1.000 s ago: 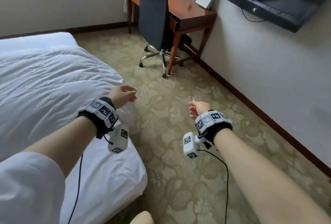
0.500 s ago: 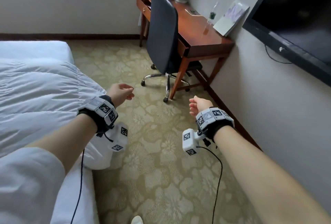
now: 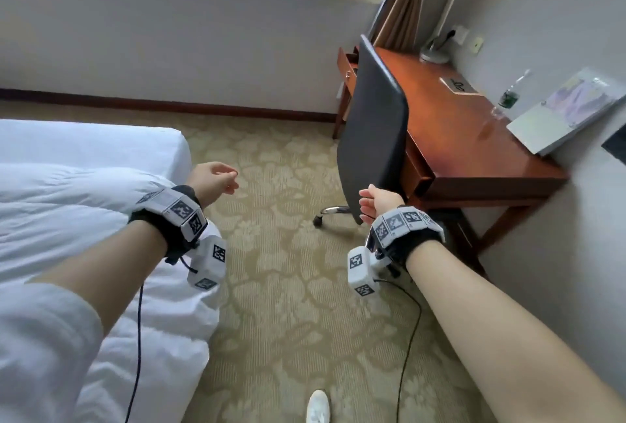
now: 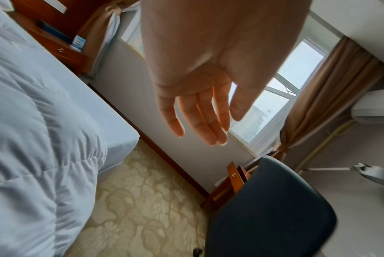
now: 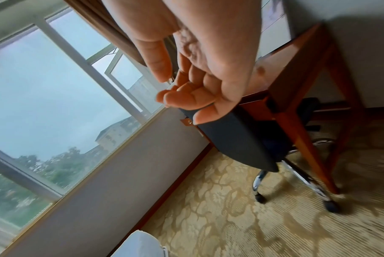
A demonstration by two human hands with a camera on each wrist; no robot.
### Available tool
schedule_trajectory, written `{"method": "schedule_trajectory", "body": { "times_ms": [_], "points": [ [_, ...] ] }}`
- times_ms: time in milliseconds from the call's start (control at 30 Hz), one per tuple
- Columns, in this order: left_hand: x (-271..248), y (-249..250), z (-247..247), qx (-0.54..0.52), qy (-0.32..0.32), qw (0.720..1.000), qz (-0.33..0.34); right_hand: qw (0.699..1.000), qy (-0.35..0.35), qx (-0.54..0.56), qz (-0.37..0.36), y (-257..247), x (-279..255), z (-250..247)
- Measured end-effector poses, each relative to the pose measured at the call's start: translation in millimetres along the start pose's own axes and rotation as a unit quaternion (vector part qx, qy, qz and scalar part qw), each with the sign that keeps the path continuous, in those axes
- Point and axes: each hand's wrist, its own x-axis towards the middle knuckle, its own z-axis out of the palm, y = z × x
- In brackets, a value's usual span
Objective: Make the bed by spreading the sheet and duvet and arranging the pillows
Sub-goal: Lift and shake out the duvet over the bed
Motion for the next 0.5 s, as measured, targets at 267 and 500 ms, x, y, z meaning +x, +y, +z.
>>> {"method": "schedule_trajectory", "body": {
  "times_ms": [267, 500],
  "points": [
    [152, 41, -14, -0.035, 0.118, 0.992, -0.035, 0.993, -0.098, -0.059, -0.024, -132, 175, 91],
    [316, 16, -65, -0.077, 0.197, 0.973, -0.087, 0.978, -0.184, -0.09, -0.035, -225, 313, 235]
  ]
}}
